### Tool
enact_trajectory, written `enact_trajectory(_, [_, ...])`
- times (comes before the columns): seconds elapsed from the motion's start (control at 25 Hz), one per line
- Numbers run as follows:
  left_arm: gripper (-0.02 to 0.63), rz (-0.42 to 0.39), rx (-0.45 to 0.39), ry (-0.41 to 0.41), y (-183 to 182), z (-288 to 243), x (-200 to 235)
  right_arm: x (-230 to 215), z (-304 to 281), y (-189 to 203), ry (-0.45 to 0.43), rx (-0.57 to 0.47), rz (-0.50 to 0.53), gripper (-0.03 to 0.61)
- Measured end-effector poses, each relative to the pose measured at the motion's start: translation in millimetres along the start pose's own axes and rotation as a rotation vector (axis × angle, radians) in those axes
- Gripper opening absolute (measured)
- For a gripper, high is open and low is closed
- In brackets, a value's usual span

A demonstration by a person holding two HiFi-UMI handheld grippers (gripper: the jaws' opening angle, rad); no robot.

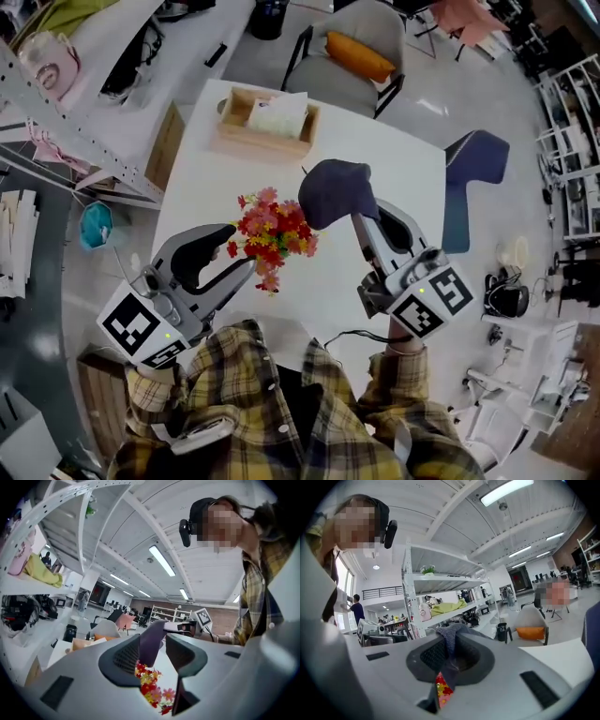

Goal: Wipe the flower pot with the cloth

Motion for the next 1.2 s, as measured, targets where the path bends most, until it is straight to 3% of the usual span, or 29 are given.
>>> enact_trajectory(0.32, [0.038,-0.012,-0.081,-0.003,-38.6,-2.9,-46.4,52.4,54.9,-36.8,0.002,-0.1,0.056,0.011])
enact_trajectory(0.76, [0.008,-0.018,-0.066,0.045,-46.9,-12.7,-85.8,82.2,81.7,-39.0,-0.004,-0.129,0.06,0.011])
enact_trajectory(1.2, [0.008,-0.045,-0.041,0.047,-44.5,-24.8,-85.8,77.9,83.6,-36.0,0.016,-0.124,0.046,0.011])
Point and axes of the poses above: the fingertips, and each gripper's own axes: z backward along the fingers, x to its left, y out of its underside, the point moved 1 cm from there along z, backward along the fingers, and after that the axes turned 7 degrees about -y, right-handed, at the moved point
